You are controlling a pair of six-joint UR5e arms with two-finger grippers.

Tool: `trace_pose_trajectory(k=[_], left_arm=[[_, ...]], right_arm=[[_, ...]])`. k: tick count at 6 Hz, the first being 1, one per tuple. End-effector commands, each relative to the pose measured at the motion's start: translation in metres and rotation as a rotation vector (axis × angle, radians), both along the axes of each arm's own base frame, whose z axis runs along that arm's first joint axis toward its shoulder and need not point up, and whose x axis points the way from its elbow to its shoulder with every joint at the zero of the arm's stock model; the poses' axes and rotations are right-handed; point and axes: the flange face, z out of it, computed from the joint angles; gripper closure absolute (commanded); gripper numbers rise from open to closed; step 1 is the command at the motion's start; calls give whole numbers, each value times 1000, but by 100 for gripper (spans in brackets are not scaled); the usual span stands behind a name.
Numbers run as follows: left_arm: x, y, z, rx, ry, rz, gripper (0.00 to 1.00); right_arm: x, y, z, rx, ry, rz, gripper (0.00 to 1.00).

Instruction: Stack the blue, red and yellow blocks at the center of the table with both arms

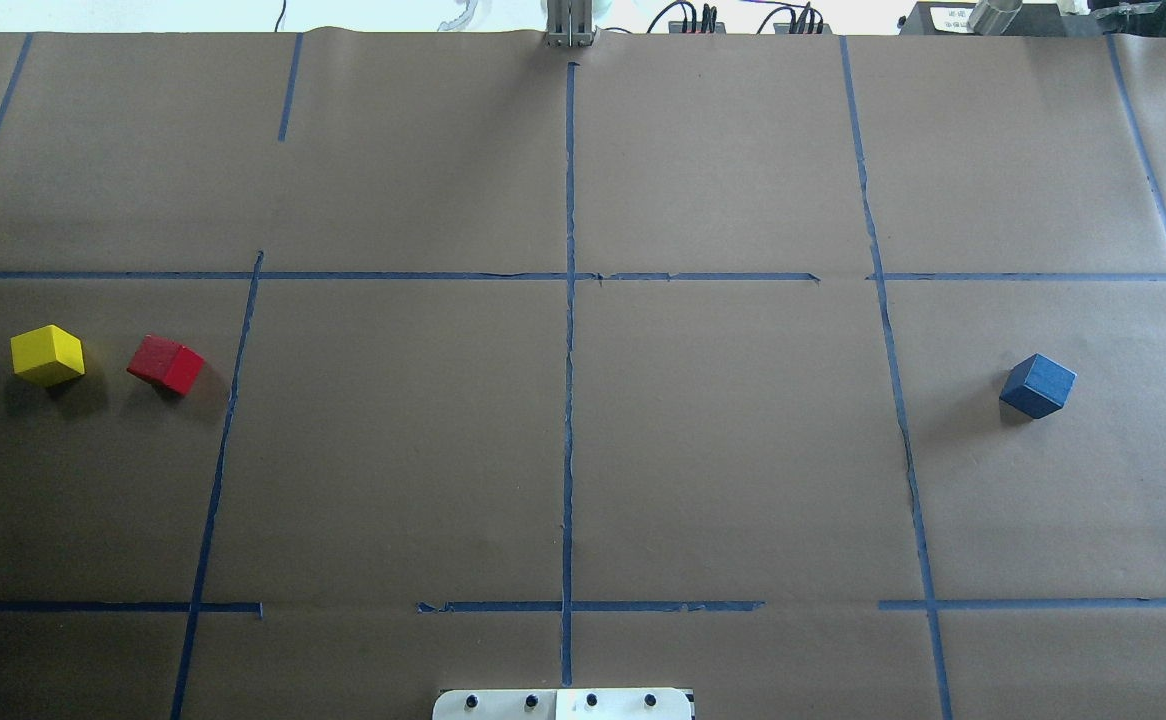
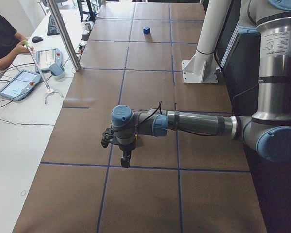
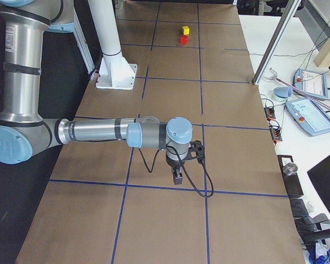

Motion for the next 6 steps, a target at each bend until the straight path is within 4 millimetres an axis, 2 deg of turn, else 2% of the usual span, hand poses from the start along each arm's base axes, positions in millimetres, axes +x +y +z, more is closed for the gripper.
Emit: trace_pose_trajectory(k=[1,2,4,5,6], left_arm=[[2,0,0,6,2,6,0],[3,0,-6,23,3,14,0],[3,1,0,11,8,15,0],[5,0,-12,34,25,18,0],[8,0,-16,35,62,21,0]], right_arm=[[-8,0,0,0,-11,-15,0],[-15,-1,-2,2,-28,-32,0],[-25,-1,-20,21,-114,-41,0],[-27,-1,-22,20,-115,-42,0],[-35,-1,-23,20,-115,-58,0]])
